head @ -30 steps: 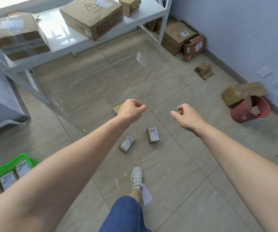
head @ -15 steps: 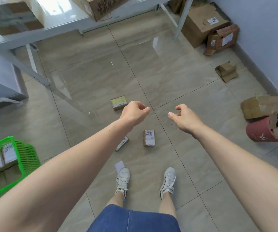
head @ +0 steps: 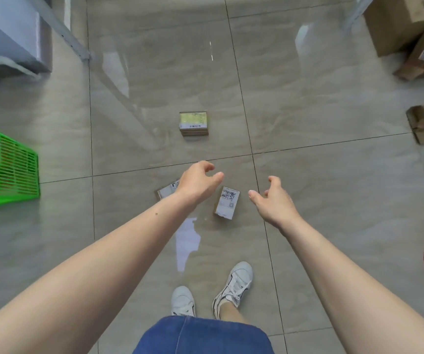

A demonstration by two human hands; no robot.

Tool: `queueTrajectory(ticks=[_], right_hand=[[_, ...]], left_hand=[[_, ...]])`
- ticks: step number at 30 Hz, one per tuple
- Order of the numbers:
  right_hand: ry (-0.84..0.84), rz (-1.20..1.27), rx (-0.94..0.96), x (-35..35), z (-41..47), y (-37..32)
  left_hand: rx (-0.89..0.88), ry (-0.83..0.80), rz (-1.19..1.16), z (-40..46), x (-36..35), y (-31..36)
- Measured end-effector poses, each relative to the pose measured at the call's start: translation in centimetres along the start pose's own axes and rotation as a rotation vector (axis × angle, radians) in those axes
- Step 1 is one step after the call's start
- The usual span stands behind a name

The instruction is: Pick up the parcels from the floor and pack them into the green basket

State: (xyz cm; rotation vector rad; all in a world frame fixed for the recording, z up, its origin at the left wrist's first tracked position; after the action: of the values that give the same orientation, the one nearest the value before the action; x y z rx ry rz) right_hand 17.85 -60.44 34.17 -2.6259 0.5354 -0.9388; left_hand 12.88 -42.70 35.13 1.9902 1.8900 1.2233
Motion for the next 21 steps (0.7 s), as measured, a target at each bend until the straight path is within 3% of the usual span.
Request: queueTrajectory(ticks=[13,21], right_hand=[[-0.043,0.017,-0.132,-15.7,20.4,10.0],[-0.191,-0.039,-0.187,-21.7,28.8,13.4]], left_hand=[[0.051,-0.099,0.067,17.5,-14.4,-18.2],[0.129,-0.24,0.131,25.3,-20.2,-24.9]])
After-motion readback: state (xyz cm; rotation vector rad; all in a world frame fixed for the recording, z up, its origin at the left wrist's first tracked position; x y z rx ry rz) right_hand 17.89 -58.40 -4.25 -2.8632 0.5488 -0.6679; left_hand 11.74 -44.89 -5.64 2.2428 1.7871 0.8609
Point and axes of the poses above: each hand's wrist, its own z-axis towards the middle knuckle, its own x-axis out of the back of the hand, y = z × x, the point moved 2 cm from there along z, towards the middle knuckle, and after that the axes turned 5 degrees about -z, right-handed, at the moved point
